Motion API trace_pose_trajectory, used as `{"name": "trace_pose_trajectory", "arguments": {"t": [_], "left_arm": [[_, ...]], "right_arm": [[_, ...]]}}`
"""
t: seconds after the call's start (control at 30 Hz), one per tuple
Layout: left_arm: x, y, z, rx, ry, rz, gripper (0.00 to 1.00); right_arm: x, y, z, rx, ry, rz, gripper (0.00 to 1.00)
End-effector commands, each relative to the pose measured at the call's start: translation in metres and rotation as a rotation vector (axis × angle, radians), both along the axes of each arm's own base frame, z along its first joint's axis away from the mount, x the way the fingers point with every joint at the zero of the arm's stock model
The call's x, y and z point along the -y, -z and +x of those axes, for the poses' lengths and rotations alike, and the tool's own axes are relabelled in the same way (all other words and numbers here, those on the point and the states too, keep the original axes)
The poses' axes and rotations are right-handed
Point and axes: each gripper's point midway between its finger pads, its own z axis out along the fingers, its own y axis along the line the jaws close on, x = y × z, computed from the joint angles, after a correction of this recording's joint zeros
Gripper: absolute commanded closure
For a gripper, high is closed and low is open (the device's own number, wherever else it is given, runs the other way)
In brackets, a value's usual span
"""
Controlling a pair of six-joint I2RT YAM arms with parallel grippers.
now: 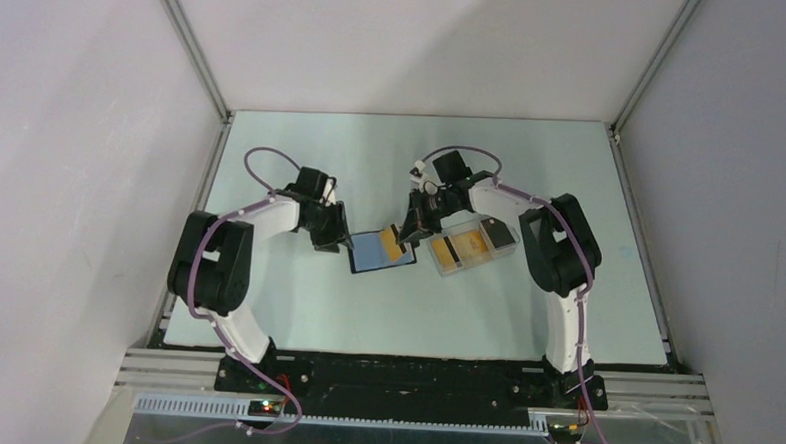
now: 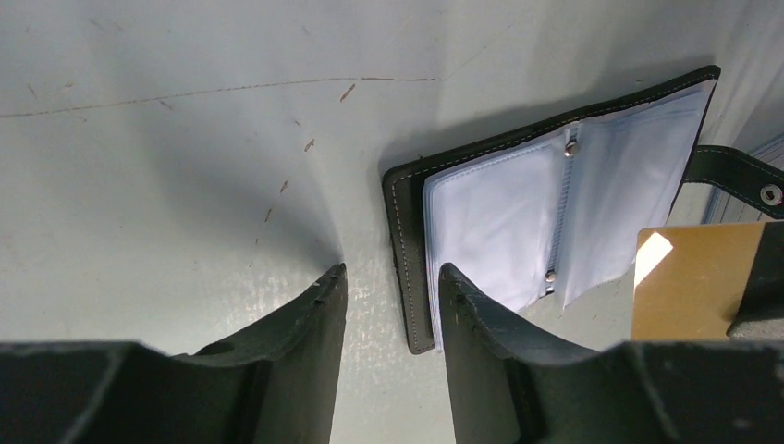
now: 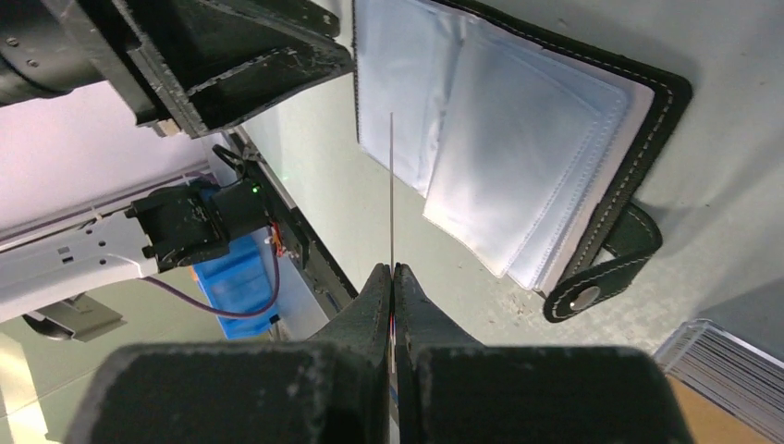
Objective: Put the credit cards into the card holder
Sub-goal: Insert the credit card into the card holder.
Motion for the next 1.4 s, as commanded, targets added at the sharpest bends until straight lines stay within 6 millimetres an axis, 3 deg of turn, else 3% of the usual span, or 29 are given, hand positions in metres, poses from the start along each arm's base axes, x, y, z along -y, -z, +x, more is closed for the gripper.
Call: {"name": "trace_pose_trajectory", "arguments": {"t": [0.0, 0.07, 0.27, 0.37, 0.57, 0.83, 1.1, 1.37], "left_arm": [[0.004, 0.000, 0.004, 0.020, 0.048, -0.002, 0.53], [0.003, -0.002, 0.004, 0.028, 0.044, 0.003, 0.53], [-0.005, -0.010, 0.004, 0.063, 0.023, 0.030, 0.52], [-0.011, -0.012, 0.002, 0.068, -0.001, 0.035, 0.51], [-0.025, -0.016, 0.001, 0.078, -0.052, 0.041, 0.50], [-0.022, -0.013, -0.002, 0.061, -0.040, 0.022, 0.51], [-0.002, -0.013, 0.000, 0.053, 0.012, 0.001, 0.51], [0.003, -0.004, 0.001, 0.025, 0.019, 0.003, 0.51]], "right_arm": [[0.003, -0.004, -0.002, 0.006, -0.055, -0.056, 1.00], [0.001, -0.012, 0.000, 0.036, -0.057, -0.077, 1.00], [-0.018, -0.059, 0.004, 0.159, -0.032, -0.036, 1.00], [-0.032, -0.070, -0.001, 0.187, -0.026, -0.005, 1.00], [-0.045, -0.045, -0.006, 0.185, 0.012, -0.031, 1.00], [-0.044, 0.008, -0.017, 0.168, 0.023, -0.085, 1.00], [-0.020, 0.024, -0.007, 0.170, 0.078, -0.126, 1.00], [0.007, 0.027, 0.003, 0.150, 0.102, -0.080, 1.00]]}}
